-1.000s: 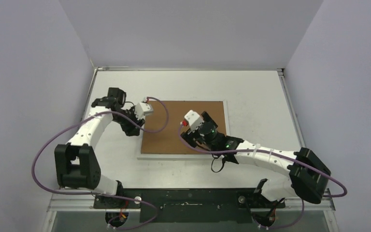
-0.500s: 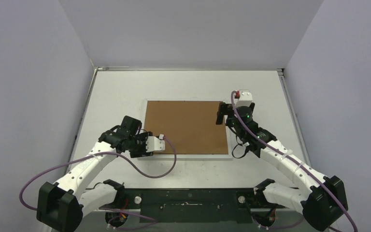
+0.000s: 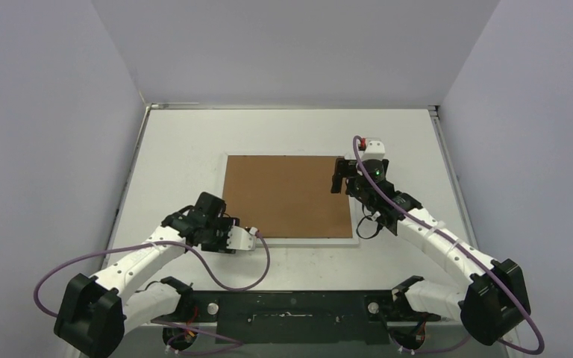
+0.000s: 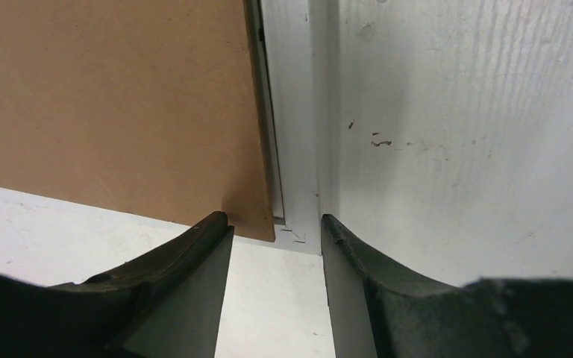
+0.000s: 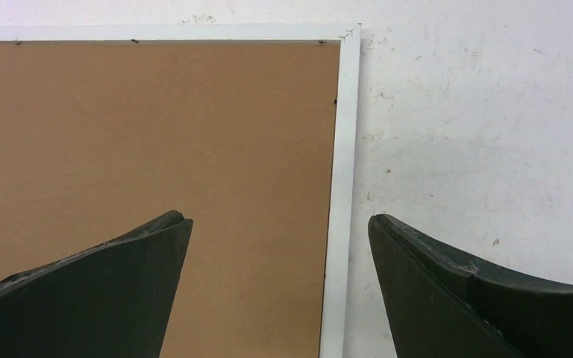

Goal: Put the photo into the frame

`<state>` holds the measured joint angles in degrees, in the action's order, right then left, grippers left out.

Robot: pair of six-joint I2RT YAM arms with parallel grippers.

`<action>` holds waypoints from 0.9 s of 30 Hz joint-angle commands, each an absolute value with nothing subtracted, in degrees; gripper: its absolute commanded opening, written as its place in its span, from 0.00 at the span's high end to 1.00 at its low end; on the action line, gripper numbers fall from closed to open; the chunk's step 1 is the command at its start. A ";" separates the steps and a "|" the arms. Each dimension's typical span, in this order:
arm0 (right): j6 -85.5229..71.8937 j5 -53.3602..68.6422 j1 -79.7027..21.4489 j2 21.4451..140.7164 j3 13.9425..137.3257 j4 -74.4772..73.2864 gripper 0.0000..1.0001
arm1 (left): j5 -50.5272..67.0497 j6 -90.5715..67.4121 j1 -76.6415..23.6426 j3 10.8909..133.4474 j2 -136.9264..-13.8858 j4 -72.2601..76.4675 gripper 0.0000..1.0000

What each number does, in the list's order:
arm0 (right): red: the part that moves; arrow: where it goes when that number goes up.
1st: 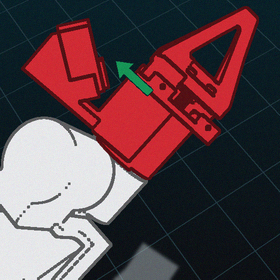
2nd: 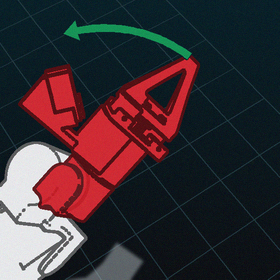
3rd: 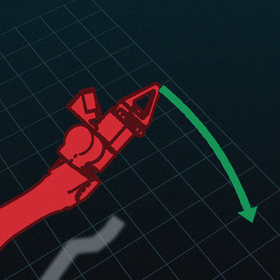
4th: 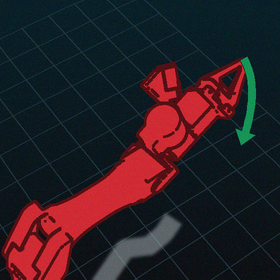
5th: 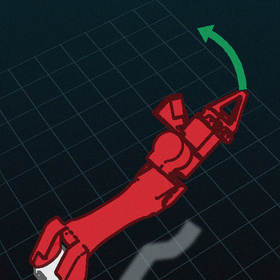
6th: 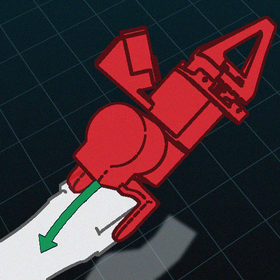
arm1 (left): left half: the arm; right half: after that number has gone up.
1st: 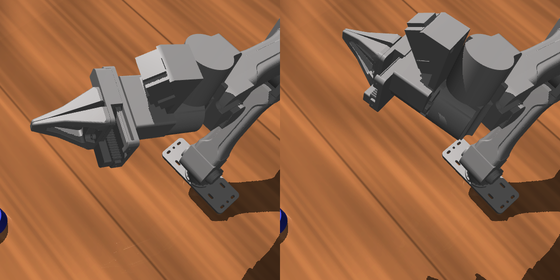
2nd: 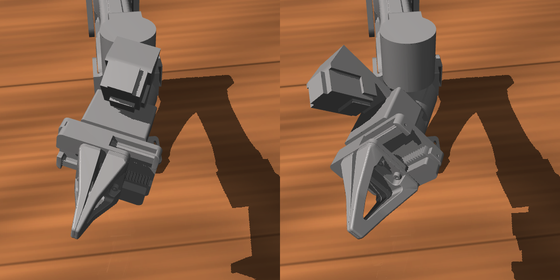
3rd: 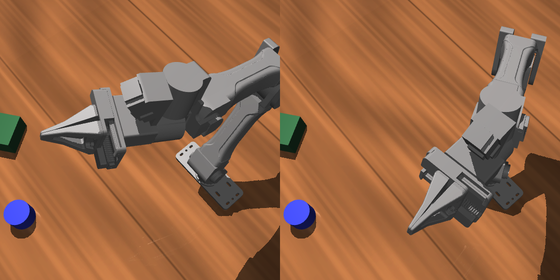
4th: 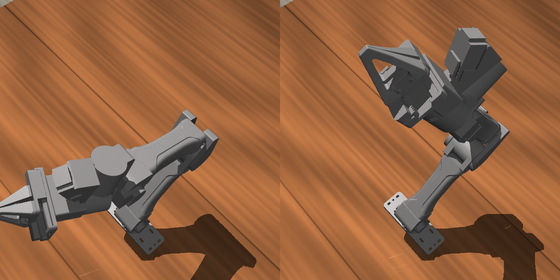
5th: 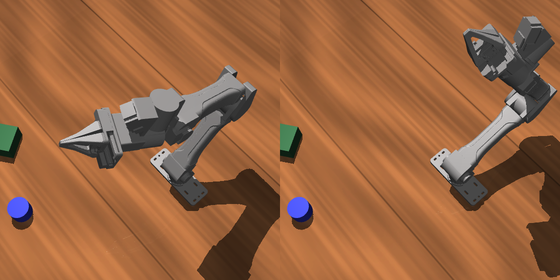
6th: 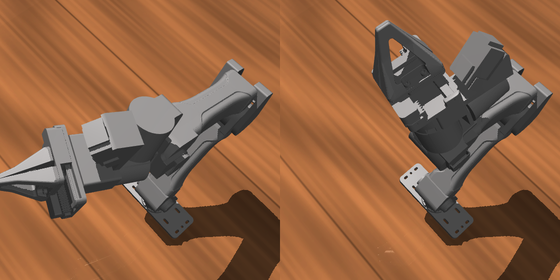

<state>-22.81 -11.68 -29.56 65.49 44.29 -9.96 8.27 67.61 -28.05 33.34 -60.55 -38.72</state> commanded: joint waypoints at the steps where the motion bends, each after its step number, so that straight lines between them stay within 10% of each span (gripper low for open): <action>1: -22.92 -10.42 -29.10 66.29 46.77 -7.93 0.07 | 8.02 69.39 -29.29 32.61 -58.66 -35.06 0.54; 27: -22.80 -6.53 -28.98 67.76 45.47 -6.01 0.08 | 2.89 65.38 -31.05 33.17 -56.68 -29.23 0.58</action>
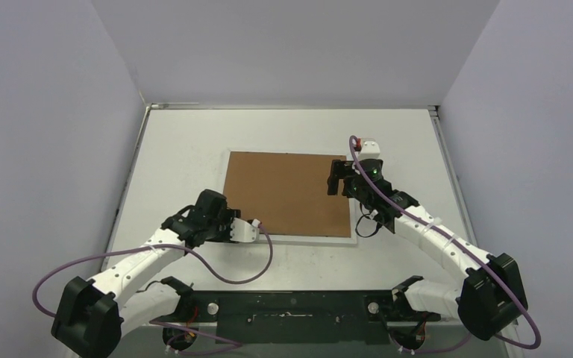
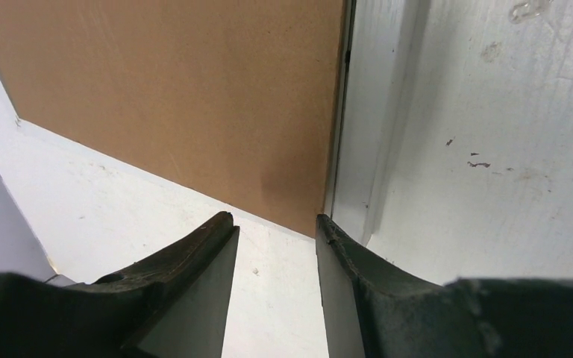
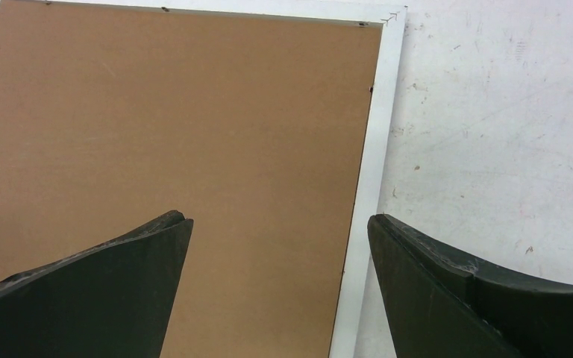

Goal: Put the photo into the frame

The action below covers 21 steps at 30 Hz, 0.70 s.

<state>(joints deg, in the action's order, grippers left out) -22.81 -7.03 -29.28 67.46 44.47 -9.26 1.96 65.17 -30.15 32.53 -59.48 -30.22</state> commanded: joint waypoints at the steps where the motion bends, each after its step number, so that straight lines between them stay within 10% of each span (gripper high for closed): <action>1: -22.87 -6.39 -29.00 67.76 45.44 -5.88 0.08 | 3.08 65.66 -31.29 32.46 -55.69 -28.87 0.58; 21: -23.29 -5.68 -29.00 67.34 45.59 -5.40 0.08 | -3.75 66.58 -33.93 27.93 -58.62 -21.80 0.58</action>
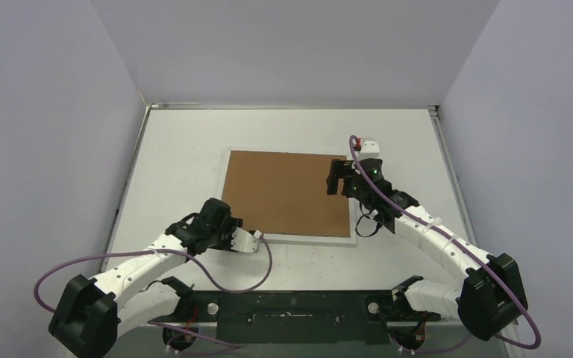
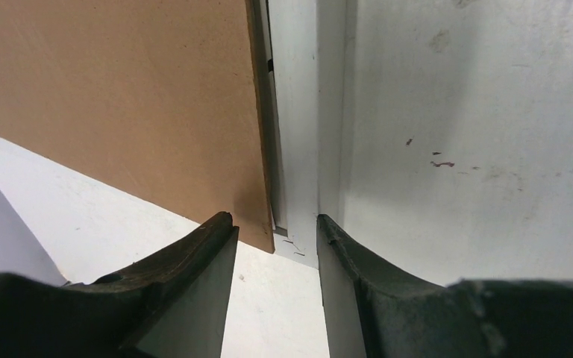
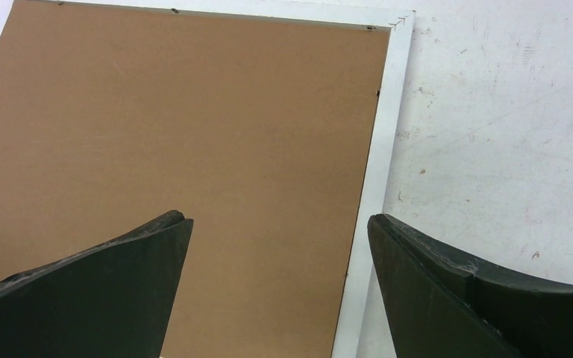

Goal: Put the photo into the frame

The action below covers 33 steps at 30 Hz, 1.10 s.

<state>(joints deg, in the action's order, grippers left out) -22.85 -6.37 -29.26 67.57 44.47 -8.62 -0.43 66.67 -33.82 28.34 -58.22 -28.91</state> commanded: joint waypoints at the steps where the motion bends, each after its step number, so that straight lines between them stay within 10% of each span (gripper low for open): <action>1: -23.33 -5.55 -28.96 67.39 45.54 -5.44 0.08 | -4.49 66.77 -33.93 27.67 -58.69 -20.82 0.59; 16: -21.43 -5.56 -28.60 73.93 50.20 -1.51 0.07 | -3.41 65.89 -33.93 31.93 -60.01 -21.38 0.60; 33: -19.22 2.83 -23.62 121.44 94.22 -1.66 0.08 | -5.97 66.22 -33.52 29.67 -62.05 -15.36 0.61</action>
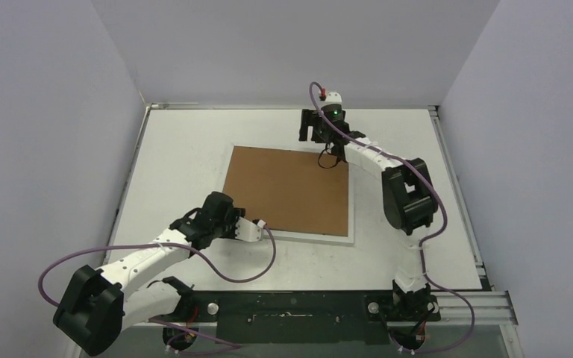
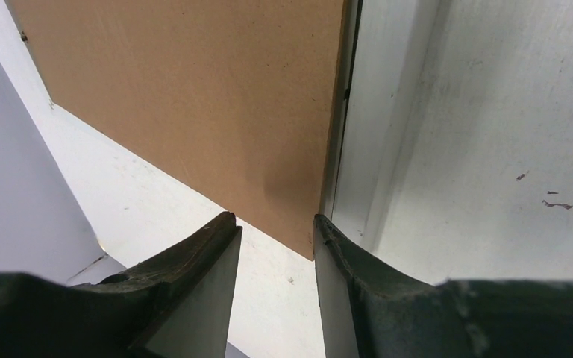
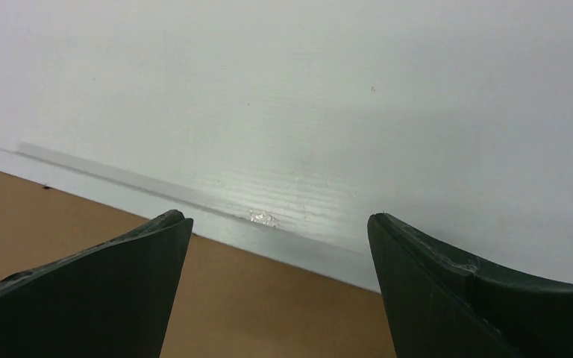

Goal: Put the photo into the frame

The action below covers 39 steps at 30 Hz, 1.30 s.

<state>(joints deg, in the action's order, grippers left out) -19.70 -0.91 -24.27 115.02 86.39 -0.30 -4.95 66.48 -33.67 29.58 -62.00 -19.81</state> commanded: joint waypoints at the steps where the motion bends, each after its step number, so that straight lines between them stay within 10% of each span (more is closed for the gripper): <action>1: -19.37 3.52 -23.52 123.32 96.15 -1.94 0.08 | -6.28 66.28 -33.49 29.50 -62.05 -14.87 0.61; 28: -21.36 21.68 -22.61 143.72 114.94 -12.84 0.14 | -11.84 65.61 -32.25 31.65 -64.41 -2.07 0.65; 39: -27.31 25.22 -20.01 142.33 114.13 -7.90 0.13 | -0.60 67.27 -31.03 32.95 -60.37 -21.17 0.63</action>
<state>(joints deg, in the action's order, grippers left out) -23.83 22.61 -21.32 141.43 114.21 -9.78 -6.26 66.72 -31.66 31.33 -62.33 -14.13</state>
